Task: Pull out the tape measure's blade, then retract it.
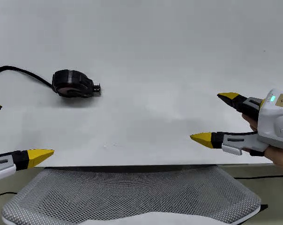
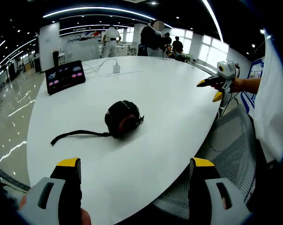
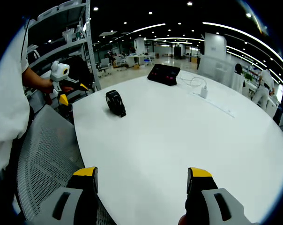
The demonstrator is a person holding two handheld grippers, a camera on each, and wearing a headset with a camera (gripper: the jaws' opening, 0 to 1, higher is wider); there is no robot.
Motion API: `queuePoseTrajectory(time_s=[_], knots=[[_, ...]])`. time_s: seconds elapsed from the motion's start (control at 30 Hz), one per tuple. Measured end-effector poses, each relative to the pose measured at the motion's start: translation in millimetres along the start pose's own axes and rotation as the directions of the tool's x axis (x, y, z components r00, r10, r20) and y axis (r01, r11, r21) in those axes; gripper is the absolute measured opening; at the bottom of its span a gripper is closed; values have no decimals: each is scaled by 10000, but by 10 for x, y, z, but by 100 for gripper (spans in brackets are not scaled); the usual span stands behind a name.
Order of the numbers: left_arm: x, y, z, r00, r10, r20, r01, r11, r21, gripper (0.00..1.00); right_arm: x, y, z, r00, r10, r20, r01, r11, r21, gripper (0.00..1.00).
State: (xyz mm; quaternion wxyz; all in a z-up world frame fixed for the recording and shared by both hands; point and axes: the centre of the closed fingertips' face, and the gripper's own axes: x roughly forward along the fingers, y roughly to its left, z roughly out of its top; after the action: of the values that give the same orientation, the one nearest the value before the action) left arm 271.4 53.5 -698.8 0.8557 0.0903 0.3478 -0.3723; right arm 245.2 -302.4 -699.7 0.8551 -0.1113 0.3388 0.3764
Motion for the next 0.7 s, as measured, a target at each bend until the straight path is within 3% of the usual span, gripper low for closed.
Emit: queuePoseTrajectory(time_s=[0.3,0.7], knots=[[-5,-11,15,10000,-28,12,28,9999,147,95,-10,70,-6,9999,148,79,-148,9999,-61,97],[4,0,46,10000,-29,83,28,9999,145,95,-31,81,-6,9998,197,22,-196,9997,-141,99]])
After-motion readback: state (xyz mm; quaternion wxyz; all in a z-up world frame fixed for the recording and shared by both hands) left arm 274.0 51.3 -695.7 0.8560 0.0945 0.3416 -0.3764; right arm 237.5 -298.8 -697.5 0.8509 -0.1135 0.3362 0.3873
